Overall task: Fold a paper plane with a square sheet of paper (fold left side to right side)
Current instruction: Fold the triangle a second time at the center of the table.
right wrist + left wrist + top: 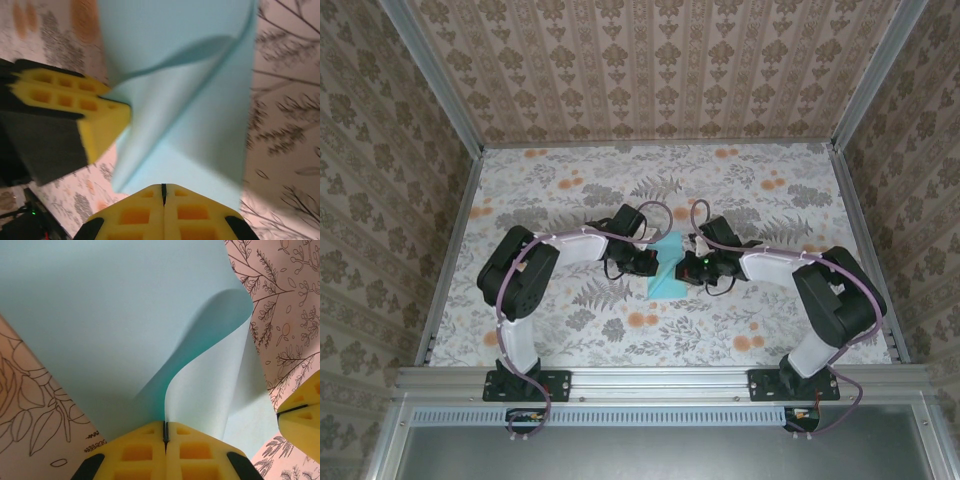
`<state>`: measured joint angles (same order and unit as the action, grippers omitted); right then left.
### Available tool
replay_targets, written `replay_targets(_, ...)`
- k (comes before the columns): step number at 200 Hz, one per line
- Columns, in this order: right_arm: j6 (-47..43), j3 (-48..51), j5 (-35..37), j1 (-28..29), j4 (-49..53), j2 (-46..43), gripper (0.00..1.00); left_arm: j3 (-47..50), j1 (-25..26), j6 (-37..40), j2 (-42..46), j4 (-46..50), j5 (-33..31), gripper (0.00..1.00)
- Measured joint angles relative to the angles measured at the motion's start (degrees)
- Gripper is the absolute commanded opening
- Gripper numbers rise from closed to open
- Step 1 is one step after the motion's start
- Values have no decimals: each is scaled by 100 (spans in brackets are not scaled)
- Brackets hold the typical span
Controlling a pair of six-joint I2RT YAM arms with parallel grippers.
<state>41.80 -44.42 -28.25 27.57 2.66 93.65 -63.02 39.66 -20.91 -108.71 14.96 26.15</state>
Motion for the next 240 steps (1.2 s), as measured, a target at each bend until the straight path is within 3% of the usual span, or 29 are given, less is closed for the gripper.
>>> replay_targets(108,361,-439,-225,136,-837,841,0,0,11,4,0,2,-4,5)
replay_targets(240,85,-579,-35,157,-245,1003,0,-2,22,20,0,2,-17,5)
